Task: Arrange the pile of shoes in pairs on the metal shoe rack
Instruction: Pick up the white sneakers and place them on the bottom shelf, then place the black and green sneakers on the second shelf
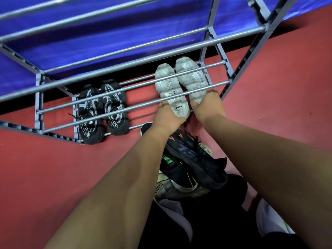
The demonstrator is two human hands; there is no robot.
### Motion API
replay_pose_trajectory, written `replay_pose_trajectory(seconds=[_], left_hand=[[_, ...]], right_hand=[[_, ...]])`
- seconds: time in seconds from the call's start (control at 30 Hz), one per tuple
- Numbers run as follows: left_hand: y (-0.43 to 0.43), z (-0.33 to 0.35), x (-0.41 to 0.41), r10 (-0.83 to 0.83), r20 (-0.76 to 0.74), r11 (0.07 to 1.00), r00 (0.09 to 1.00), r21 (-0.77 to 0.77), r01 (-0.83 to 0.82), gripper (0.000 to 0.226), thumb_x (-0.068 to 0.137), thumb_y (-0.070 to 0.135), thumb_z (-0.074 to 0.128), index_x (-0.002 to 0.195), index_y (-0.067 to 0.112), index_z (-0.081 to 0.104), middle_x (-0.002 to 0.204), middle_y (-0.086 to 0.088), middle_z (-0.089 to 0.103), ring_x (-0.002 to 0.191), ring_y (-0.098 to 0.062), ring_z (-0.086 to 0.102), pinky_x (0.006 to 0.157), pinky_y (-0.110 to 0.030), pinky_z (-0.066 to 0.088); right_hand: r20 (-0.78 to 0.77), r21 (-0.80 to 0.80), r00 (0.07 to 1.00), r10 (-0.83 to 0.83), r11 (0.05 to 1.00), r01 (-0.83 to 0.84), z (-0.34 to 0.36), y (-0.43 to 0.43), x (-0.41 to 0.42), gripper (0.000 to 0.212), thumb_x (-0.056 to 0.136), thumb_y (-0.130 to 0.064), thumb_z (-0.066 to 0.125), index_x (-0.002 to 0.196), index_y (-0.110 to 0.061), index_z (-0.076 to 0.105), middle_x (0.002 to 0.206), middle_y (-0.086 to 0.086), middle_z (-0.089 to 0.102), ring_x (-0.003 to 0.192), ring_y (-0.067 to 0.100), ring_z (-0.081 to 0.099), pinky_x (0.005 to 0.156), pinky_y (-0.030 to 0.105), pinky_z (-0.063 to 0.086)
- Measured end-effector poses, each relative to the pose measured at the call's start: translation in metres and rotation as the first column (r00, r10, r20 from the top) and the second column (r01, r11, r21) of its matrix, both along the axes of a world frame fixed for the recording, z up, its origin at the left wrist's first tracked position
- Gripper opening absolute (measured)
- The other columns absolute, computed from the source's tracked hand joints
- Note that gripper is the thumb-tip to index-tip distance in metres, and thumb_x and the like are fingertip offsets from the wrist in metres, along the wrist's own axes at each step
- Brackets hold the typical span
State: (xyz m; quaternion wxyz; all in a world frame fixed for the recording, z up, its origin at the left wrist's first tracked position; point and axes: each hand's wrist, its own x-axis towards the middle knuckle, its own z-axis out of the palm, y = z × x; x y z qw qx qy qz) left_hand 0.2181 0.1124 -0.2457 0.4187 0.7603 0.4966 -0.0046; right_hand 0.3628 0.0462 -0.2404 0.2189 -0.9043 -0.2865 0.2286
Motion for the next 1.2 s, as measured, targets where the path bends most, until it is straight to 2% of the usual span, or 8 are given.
replay_pose_trajectory(seconds=[0.13,0.27,0.5,0.7,0.83,0.93,1.03,1.2], left_hand=[[-0.008,0.008,-0.023,0.007,-0.056,0.999,0.998,0.052,-0.004,0.058,0.088,0.023,0.072,0.144,0.016,0.057,0.14,-0.008,0.053,0.126,-0.026,0.058,0.102,-0.031,0.049],[-0.031,0.01,-0.061,-0.006,-0.156,0.995,0.988,0.094,0.021,0.051,0.098,0.032,0.063,0.146,0.015,0.058,0.144,-0.007,0.053,0.132,-0.029,0.054,0.112,-0.038,0.045],[-0.095,0.025,-0.114,0.198,-0.163,0.962,0.966,0.22,-0.16,0.065,0.096,0.037,0.071,0.149,0.006,0.048,0.145,-0.012,0.05,0.134,-0.034,0.045,0.115,-0.044,0.039],[-0.129,0.04,-0.118,0.315,-0.188,0.939,0.93,-0.08,-0.334,0.06,0.093,0.041,0.073,0.134,0.006,0.048,0.125,-0.013,0.068,0.118,-0.036,0.065,0.095,-0.041,0.053],[-0.134,0.049,-0.122,0.158,-0.2,0.963,0.967,-0.186,-0.196,0.052,0.093,0.035,0.072,0.134,0.007,0.053,0.121,-0.009,0.072,0.116,-0.031,0.067,0.092,-0.034,0.051],[-0.135,0.056,-0.137,0.159,-0.198,0.975,0.967,-0.12,-0.185,0.039,0.091,0.028,0.067,0.125,0.011,0.059,0.108,-0.009,0.076,0.108,-0.033,0.071,0.091,-0.038,0.056],[-0.139,0.077,-0.154,0.198,-0.205,0.98,0.959,0.01,-0.2,0.036,0.094,0.02,0.057,0.13,0.015,0.059,0.115,-0.01,0.073,0.11,-0.034,0.068,0.09,-0.036,0.053],[-0.141,0.096,-0.182,0.492,-0.412,0.858,0.767,0.079,-0.508,0.06,0.093,0.027,0.072,0.142,0.008,0.042,0.144,-0.013,0.05,0.124,-0.037,0.062,0.084,-0.042,0.049]], right_hand=[[-0.001,0.132,0.999,0.039,0.99,-0.039,0.003,-0.022,-0.006,0.05,0.091,-0.015,0.067,0.137,-0.007,0.05,0.138,0.011,0.053,0.12,0.034,0.058,0.102,0.044,0.052],[0.069,0.192,0.995,0.072,0.978,-0.084,0.011,-0.05,-0.015,0.052,0.088,-0.008,0.06,0.139,-0.006,0.047,0.134,0.013,0.05,0.121,0.032,0.052,0.106,0.044,0.046],[-0.231,-0.198,0.93,0.287,0.922,-0.333,0.024,-0.097,-0.043,0.058,0.103,-0.056,0.056,0.132,-0.006,0.064,0.128,0.018,0.069,0.118,0.035,0.065,0.098,0.037,0.05],[-0.336,-0.331,0.896,0.291,0.854,-0.402,0.042,-0.123,-0.07,0.082,0.08,-0.071,0.073,0.134,-0.01,0.06,0.125,0.014,0.068,0.109,0.033,0.068,0.095,0.037,0.055],[-0.265,-0.415,0.897,0.353,0.798,-0.437,0.056,-0.133,-0.093,0.081,0.081,-0.05,0.08,0.143,-0.006,0.052,0.135,0.02,0.061,0.12,0.036,0.063,0.096,0.034,0.053],[-0.216,-0.438,0.921,0.323,0.811,-0.387,0.065,-0.139,-0.105,0.058,0.088,-0.034,0.078,0.133,-0.002,0.058,0.121,0.019,0.067,0.111,0.036,0.066,0.081,0.028,0.047],[-0.134,-0.471,0.966,0.223,0.843,-0.26,0.073,-0.14,-0.113,0.06,0.08,-0.037,0.075,0.13,-0.008,0.059,0.111,0.01,0.067,0.105,0.035,0.067,0.091,0.037,0.054],[0.026,-0.662,0.99,0.136,0.745,-0.085,0.087,-0.142,-0.129,0.086,0.088,-0.036,0.071,0.158,-0.009,0.028,0.145,0.017,0.042,0.133,0.043,0.048,0.107,0.057,0.045]])
